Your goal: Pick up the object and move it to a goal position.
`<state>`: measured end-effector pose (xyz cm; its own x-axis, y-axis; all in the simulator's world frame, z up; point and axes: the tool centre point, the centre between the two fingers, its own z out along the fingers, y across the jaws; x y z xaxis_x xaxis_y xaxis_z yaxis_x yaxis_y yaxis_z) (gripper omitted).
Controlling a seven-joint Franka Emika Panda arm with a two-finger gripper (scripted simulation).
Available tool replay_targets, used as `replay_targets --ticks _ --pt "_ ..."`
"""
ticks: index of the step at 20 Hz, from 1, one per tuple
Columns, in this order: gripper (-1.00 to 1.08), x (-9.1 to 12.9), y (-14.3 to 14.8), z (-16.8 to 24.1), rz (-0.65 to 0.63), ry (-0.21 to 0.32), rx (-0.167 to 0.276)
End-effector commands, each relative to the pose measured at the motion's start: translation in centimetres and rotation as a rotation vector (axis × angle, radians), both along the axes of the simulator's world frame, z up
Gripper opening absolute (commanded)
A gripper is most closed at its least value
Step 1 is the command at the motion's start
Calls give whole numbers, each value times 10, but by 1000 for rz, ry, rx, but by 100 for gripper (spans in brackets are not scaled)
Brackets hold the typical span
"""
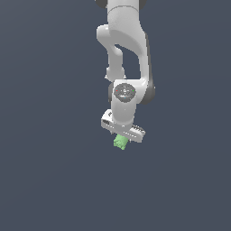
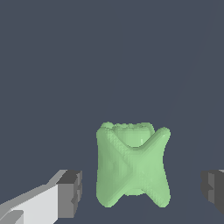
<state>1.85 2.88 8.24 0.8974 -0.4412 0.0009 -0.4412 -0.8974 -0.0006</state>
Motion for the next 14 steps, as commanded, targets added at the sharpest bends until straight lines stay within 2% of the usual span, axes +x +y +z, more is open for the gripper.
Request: replay_targets --ticks 1,6,11,12,14 --pt "100 -1 0 -11 -1 1 0" --pt "100 -1 0 -36 -3 1 0" --pt "100 0 0 -42 -3 1 0" --pt "-100 0 0 -42 -3 1 0" --pt "-100 0 0 -42 -3 1 0"
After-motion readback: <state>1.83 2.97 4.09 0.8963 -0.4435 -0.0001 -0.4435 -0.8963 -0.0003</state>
